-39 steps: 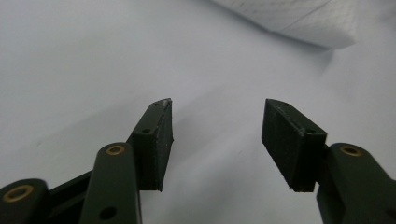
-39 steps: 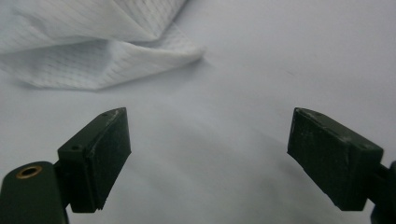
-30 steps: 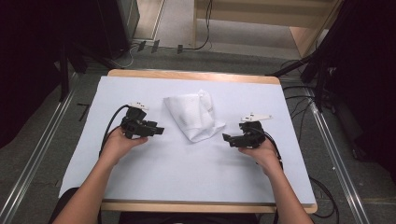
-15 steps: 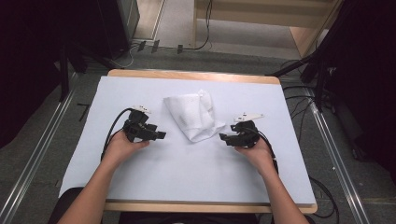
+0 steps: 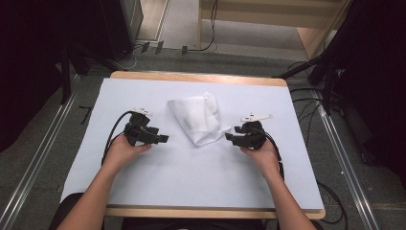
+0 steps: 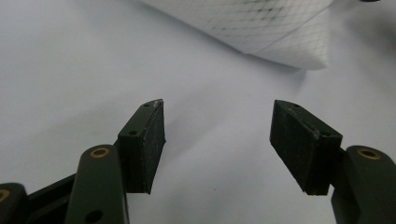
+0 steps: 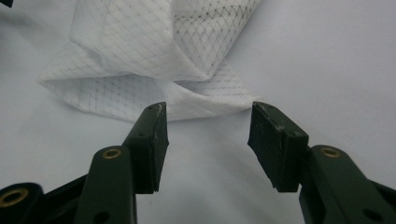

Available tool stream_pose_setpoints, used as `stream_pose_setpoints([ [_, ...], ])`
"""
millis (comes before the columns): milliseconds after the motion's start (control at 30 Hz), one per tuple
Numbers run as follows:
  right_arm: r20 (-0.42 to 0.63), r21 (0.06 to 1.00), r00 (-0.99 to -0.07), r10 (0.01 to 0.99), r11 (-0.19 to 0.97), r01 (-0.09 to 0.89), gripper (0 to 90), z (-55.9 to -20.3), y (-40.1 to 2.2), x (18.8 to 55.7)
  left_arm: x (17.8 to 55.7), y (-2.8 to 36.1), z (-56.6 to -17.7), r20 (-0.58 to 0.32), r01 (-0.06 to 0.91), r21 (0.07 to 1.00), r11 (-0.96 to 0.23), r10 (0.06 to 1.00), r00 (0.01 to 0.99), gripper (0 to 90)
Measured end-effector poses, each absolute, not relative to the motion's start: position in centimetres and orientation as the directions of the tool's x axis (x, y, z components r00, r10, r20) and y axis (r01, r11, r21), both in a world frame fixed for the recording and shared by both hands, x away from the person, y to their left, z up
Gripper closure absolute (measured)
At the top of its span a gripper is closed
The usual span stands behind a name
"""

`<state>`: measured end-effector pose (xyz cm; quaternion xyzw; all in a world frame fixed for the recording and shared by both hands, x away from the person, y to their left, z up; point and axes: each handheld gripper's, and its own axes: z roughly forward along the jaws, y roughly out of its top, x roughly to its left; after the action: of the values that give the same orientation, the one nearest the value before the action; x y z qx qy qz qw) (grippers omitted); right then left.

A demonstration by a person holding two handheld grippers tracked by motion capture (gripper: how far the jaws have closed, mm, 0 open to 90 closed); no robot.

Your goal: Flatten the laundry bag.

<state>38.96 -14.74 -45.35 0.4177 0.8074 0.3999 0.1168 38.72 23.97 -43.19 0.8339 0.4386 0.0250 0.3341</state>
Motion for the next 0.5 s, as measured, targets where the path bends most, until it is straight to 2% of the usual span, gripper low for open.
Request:
stream_pose_setpoints([
  [67,0.148,0.741,-0.628,0.764,0.335,0.582,49.7,-45.34,-14.56,38.97,38.78,24.29,-43.30,-0.278,0.723,0.577,-0.380,0.740,0.612,37.7],
  [500,0.196,0.735,-0.614,0.764,0.300,0.608,52.9,-44.86,-14.48,39.01,38.72,24.45,-43.20,-0.286,0.718,0.584,-0.378,0.733,0.618,37.6],
])
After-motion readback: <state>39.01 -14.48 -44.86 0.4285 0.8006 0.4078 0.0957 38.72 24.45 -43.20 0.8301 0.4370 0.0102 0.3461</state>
